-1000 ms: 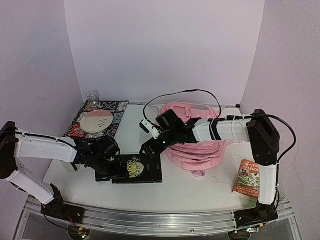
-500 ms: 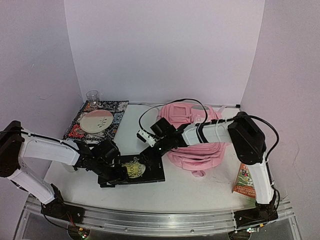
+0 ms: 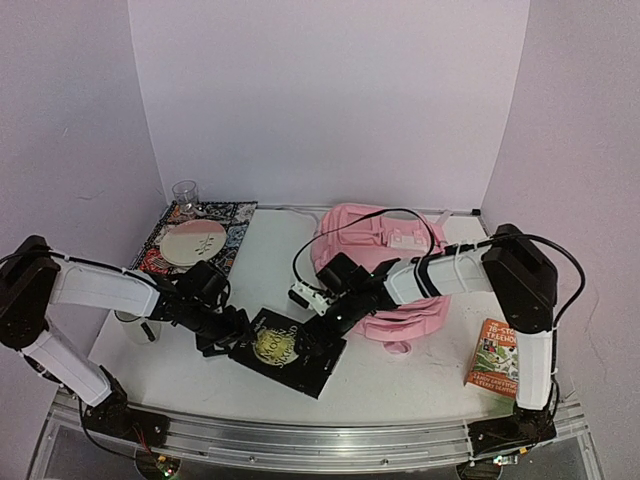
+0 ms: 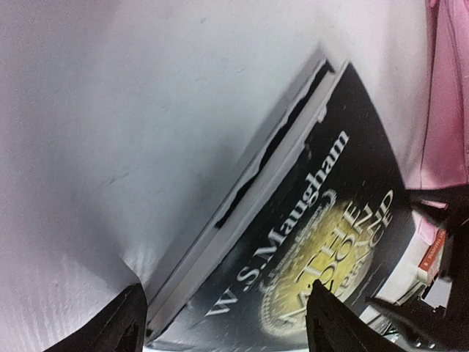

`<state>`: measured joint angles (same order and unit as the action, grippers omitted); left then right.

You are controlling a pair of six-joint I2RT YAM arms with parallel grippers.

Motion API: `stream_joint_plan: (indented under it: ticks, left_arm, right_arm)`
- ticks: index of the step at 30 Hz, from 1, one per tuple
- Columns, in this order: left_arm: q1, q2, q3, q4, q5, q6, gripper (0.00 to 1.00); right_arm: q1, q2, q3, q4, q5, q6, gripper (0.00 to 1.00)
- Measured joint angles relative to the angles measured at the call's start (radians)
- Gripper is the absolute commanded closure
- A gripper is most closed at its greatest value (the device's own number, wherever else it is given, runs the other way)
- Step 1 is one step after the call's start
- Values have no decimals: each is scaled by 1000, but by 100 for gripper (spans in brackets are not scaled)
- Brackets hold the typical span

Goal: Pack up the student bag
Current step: Rotate the book at the center of the board.

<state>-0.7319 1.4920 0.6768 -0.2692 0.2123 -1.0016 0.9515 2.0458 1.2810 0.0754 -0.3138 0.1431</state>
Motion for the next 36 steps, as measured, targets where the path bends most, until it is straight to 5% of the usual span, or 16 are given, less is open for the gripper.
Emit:
stream_joint_plan:
  ticks: [9, 15, 25, 36]
  left_arm:
    - [26, 262, 253, 88, 49, 86, 20]
    - [40, 267, 312, 59, -5, 125, 11]
    - [24, -33, 109, -77, -36, 79, 15]
    - [-99, -55, 0, -137, 22, -22, 36]
  right_arm:
    - [47, -133, -162, 11, -3, 151, 7]
    - [53, -221, -210, 25, 84, 228, 2]
    - [53, -234, -178, 49, 151, 251, 2]
    - [52, -123, -95, 55, 157, 254, 5]
